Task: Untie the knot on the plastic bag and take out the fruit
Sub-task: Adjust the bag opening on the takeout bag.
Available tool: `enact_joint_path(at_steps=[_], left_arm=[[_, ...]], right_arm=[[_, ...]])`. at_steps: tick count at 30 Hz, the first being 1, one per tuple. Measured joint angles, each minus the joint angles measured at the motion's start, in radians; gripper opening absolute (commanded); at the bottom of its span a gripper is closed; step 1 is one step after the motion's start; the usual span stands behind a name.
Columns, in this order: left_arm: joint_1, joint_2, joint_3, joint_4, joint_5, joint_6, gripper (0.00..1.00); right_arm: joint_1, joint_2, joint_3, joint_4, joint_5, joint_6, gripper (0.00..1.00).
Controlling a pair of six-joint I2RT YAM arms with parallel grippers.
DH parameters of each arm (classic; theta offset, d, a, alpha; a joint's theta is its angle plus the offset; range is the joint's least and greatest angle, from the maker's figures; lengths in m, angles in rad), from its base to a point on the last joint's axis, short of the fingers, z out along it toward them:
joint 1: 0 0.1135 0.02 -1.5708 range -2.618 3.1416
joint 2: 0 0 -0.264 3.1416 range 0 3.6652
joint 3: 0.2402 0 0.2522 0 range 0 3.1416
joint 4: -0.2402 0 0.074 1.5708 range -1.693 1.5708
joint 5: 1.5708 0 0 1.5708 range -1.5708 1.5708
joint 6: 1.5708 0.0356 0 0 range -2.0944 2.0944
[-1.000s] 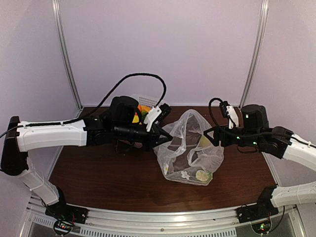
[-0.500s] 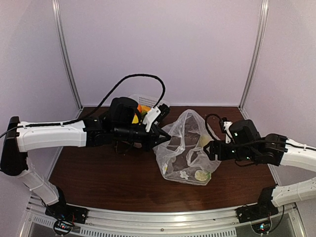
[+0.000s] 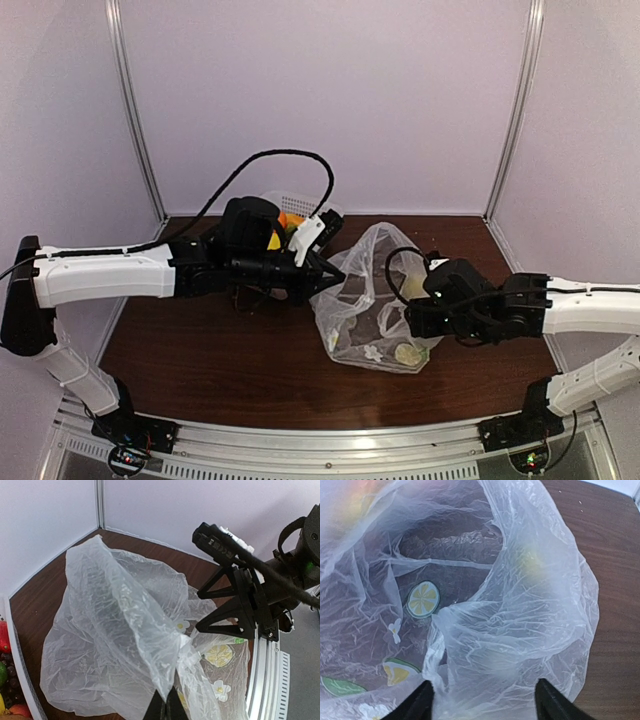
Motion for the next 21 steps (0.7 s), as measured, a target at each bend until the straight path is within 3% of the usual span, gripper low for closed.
enact_joint_path(at_steps=[4, 9, 15, 21], left_arm=[[0.000, 0.000, 0.000, 0.000, -0.013, 0.000, 0.00], [0.000, 0.000, 0.000, -0.001, -0.027, 0.000, 0.00], [0.003, -0.002, 0.000, -0.009, -0.064, 0.001, 0.00], [0.023, -0.014, 0.000, -0.015, -0.120, -0.002, 0.00]], right_arm=[[-0.009, -0.004, -0.003, 0.006, 0.020, 0.003, 0.42], [-0.054, -0.020, -0.035, 0.036, 0.009, -0.009, 0.01], [-0.164, -0.053, -0.064, 0.033, -0.007, -0.040, 0.00], [-0.346, -0.192, -0.068, 0.008, 0.011, -0.086, 0.00]])
